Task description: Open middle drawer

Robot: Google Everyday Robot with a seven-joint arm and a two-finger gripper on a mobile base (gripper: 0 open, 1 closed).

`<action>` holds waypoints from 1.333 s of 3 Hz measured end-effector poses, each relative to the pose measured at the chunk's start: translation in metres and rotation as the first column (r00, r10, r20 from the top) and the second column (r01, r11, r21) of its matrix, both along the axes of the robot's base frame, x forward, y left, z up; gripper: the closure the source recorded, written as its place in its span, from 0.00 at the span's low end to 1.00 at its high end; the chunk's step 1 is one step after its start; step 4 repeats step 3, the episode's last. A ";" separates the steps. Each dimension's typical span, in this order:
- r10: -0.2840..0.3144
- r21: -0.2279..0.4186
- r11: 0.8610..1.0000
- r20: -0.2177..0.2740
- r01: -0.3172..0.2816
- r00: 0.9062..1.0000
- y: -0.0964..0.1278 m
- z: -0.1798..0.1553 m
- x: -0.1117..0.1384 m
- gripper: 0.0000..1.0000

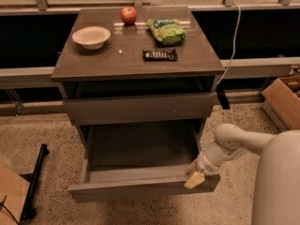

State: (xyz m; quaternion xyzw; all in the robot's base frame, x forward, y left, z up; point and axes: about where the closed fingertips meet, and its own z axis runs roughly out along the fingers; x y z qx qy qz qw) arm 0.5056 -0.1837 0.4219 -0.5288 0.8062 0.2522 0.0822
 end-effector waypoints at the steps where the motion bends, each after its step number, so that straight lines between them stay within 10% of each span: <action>1: -0.042 0.010 0.999 -0.045 0.043 0.998 -0.007 -0.001 -0.038 0.00; 4: -0.078 0.019 0.997 -0.069 0.079 0.995 -0.011 0.001 -0.059 0.00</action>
Offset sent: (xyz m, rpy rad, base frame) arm -0.2320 -0.0454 -0.0138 0.0907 0.2730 -0.3142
